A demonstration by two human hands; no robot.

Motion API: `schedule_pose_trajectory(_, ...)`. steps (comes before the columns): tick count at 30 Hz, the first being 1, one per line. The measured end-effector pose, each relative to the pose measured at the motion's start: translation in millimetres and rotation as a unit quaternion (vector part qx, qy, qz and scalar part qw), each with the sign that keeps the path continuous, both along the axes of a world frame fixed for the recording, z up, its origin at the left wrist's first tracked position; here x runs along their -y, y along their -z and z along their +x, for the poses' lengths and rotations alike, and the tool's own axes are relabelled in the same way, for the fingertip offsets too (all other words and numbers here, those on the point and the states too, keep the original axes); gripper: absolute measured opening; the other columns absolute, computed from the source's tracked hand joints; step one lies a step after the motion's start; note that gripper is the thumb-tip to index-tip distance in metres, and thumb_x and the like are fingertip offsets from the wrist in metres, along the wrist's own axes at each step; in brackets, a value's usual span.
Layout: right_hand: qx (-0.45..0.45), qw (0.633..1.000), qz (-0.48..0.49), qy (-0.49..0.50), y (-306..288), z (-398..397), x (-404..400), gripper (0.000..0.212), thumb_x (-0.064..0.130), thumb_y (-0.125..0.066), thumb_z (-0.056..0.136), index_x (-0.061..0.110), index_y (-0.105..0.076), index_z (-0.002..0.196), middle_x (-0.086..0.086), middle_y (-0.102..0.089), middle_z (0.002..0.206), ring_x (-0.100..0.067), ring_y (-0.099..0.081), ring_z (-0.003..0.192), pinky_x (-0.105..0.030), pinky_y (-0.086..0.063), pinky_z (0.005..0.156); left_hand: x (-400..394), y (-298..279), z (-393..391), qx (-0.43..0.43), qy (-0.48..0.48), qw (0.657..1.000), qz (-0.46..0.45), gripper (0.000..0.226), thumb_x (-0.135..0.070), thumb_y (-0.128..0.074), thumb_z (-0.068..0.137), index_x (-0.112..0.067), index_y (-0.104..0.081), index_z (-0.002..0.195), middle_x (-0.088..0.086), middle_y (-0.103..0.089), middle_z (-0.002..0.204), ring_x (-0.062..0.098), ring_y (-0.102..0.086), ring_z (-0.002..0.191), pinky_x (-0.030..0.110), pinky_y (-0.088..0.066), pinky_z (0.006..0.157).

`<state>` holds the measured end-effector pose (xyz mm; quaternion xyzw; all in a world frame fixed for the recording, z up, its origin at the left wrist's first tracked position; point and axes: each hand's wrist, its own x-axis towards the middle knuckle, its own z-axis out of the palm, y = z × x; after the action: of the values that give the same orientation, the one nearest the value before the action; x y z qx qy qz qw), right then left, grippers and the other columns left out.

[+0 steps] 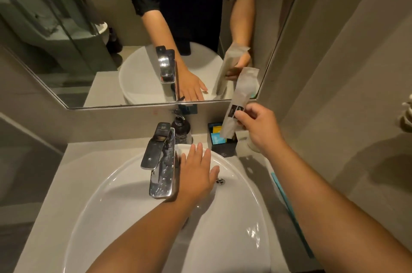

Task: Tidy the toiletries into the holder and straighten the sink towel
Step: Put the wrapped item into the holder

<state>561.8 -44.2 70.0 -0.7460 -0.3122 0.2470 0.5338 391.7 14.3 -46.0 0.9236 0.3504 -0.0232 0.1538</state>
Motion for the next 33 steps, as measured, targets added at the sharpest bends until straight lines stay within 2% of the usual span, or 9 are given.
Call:
schedule_pose_trajectory(2, 0.02, 0.999, -0.02, -0.037, 12.5, 0.3, -19.0, 0.023, 0.016, -0.064, 0.089, 0.026, -0.059, 0.068, 0.007, -0.059, 0.065, -0.009, -0.052, 0.061, -0.027, -0.045, 0.062, 0.4, -15.9, 5.1, 0.118, -0.06, 0.991, -0.018, 0.036, -0.032, -0.033, 0.097, -0.015, -0.06, 0.114, 0.006, -0.059, 0.124, 0.028, -0.05, 0.121, 0.042, -0.038, 0.101)
schedule_pose_trajectory(3, 0.03, 0.998, -0.035, -0.051, 20.7, 1.4, -24.1, 0.025, 0.016, -0.064, 0.089, 0.027, -0.059, 0.067, 0.01, -0.058, 0.064, -0.007, -0.051, 0.06, -0.028, -0.043, 0.062, 1.2, -25.6, 10.5, 0.167, -0.105, 0.98, -0.034, 0.032, -0.028, -0.035, 0.097, -0.015, -0.063, 0.107, 0.004, -0.065, 0.111, 0.024, -0.058, 0.106, 0.039, -0.043, 0.091)
schedule_pose_trajectory(6, 0.051, 0.994, -0.071, -0.062, 46.5, 6.4, -29.7, 0.024, 0.017, -0.065, 0.088, 0.027, -0.061, 0.067, 0.01, -0.06, 0.066, -0.009, -0.052, 0.063, -0.028, -0.041, 0.066, 2.8, -50.3, 35.1, 0.254, -0.249, 0.928, -0.108, 0.028, -0.025, -0.041, 0.098, -0.019, -0.06, 0.117, 0.001, -0.065, 0.112, 0.021, -0.06, 0.098, 0.032, -0.044, 0.077)
schedule_pose_trajectory(9, 0.057, 0.991, -0.101, -0.065, 63.7, 12.0, -29.0, 0.012, 0.022, -0.063, 0.089, 0.021, -0.07, 0.079, 0.001, -0.067, 0.079, -0.017, -0.061, 0.075, -0.032, -0.048, 0.069, -3.4, -58.0, 62.0, 0.3, -0.298, 0.893, -0.157, 0.031, -0.027, -0.048, 0.095, -0.019, -0.055, 0.124, 0.003, -0.062, 0.112, 0.023, -0.059, 0.102, 0.034, -0.047, 0.08)
schedule_pose_trajectory(13, 0.105, 0.981, -0.136, -0.086, 84.0, 24.8, -29.9, 0.016, 0.023, -0.063, 0.089, 0.018, -0.072, 0.078, -0.004, -0.06, 0.095, -0.02, -0.057, 0.091, -0.032, -0.043, 0.081, -21.1, -50.8, 85.1, 0.249, -0.302, 0.905, -0.168, 0.025, -0.031, -0.046, 0.096, -0.017, -0.063, 0.11, 0.006, -0.067, 0.101, 0.026, -0.061, 0.091, 0.033, -0.045, 0.07)
schedule_pose_trajectory(15, 0.131, 0.974, -0.17, -0.077, 92.0, 27.9, -31.0, 0.018, 0.027, -0.061, 0.09, 0.016, -0.076, 0.087, -0.004, -0.056, 0.115, -0.022, -0.052, 0.106, -0.036, -0.043, 0.094, -27.1, -47.0, 90.4, 0.21, -0.292, 0.917, -0.174, 0.027, -0.029, -0.043, 0.097, -0.016, -0.066, 0.096, 0.008, -0.069, 0.092, 0.027, -0.062, 0.084, 0.032, -0.043, 0.065)
schedule_pose_trajectory(18, 0.172, 0.959, -0.213, -0.071, 96.3, 27.5, -32.7, 0.023, 0.031, -0.057, 0.092, 0.018, -0.076, 0.095, -0.002, -0.048, 0.132, -0.025, -0.045, 0.116, -0.037, -0.041, 0.097, -36.2, -41.7, 91.8, 0.176, -0.297, 0.923, -0.172, 0.025, -0.029, -0.044, 0.097, -0.018, -0.066, 0.092, 0.009, -0.068, 0.091, 0.027, -0.06, 0.082, 0.031, -0.041, 0.065)
schedule_pose_trajectory(27, 0.205, 0.941, -0.262, -0.057, 102.7, 22.0, -40.5, 0.022, 0.033, -0.057, 0.091, 0.02, -0.075, 0.09, -0.005, -0.053, 0.122, -0.029, -0.054, 0.104, -0.041, -0.047, 0.089, -38.9, -35.9, 88.7, 0.149, -0.289, 0.936, -0.132, 0.027, -0.03, -0.043, 0.097, -0.017, -0.067, 0.098, 0.008, -0.068, 0.094, 0.027, -0.061, 0.084, 0.034, -0.047, 0.067)
schedule_pose_trajectory(33, 0.149, 0.976, -0.155, 0.03, 79.9, 8.6, -17.7, 0.033, 0.024, -0.061, 0.091, 0.017, -0.059, 0.124, -0.007, -0.052, 0.127, -0.025, -0.058, 0.107, -0.035, -0.047, 0.091, -8.2, -35.7, 73.1, 0.243, -0.274, 0.925, -0.097, 0.032, -0.031, -0.038, 0.099, -0.017, -0.055, 0.123, 0.006, -0.06, 0.118, 0.025, -0.055, 0.107, 0.04, -0.048, 0.086)
